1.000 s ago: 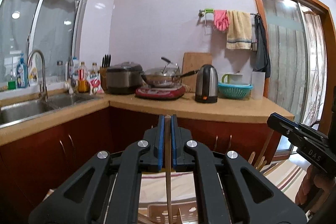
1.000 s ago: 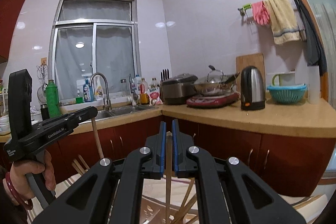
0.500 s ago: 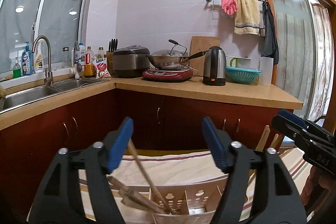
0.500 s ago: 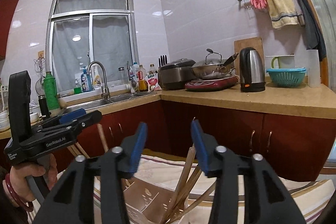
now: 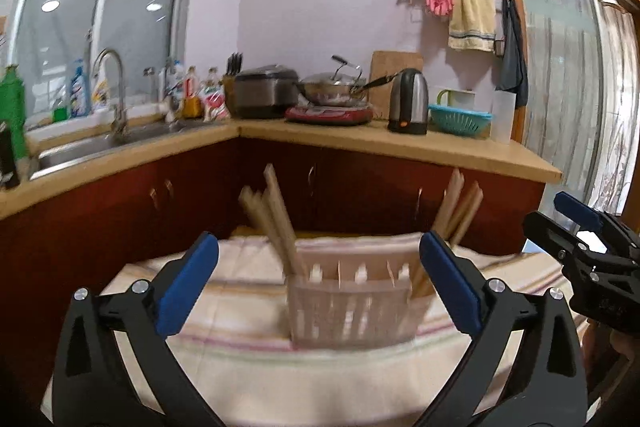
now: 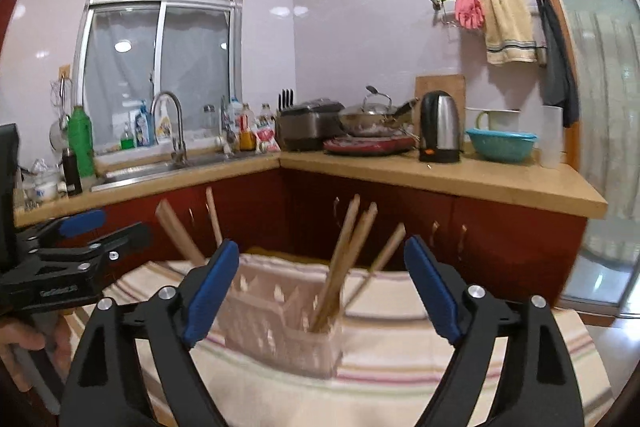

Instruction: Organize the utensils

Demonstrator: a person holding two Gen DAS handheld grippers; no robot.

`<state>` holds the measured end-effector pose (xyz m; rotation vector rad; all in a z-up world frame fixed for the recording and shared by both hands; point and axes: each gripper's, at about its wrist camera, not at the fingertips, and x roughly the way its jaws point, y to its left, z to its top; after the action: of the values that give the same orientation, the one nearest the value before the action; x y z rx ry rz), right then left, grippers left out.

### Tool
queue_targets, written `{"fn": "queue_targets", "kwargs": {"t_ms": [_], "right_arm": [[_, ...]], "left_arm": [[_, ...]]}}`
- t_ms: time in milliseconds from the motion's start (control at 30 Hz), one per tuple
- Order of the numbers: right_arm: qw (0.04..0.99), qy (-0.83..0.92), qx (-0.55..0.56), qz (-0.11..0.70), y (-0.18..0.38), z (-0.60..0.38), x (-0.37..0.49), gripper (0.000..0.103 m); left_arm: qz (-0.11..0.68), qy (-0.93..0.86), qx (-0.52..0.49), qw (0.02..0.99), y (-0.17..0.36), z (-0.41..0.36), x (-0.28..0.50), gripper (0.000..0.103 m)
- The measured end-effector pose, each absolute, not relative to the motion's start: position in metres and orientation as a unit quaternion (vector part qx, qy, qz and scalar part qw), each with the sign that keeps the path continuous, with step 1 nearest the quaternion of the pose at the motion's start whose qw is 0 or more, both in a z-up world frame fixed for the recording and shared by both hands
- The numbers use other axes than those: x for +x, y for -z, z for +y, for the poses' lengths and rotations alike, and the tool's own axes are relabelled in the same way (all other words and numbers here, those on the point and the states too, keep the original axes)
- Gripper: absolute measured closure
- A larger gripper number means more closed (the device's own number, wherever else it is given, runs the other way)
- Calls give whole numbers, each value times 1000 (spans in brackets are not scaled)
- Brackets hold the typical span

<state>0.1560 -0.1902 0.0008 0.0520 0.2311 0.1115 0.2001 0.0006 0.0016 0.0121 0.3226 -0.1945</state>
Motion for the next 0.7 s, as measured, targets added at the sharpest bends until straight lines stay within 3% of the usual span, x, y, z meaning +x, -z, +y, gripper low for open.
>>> {"fn": "queue_targets", "kwargs": {"t_ms": [367,700], "right_arm": [[984,-45,35,168,12,-178,86,17],[988,-39,32,146,3,-180,32,16]], "left_arm": [[180,22,-7,983,13,18,104,4],[149,7,18,989,-10,11,45,4]]}}
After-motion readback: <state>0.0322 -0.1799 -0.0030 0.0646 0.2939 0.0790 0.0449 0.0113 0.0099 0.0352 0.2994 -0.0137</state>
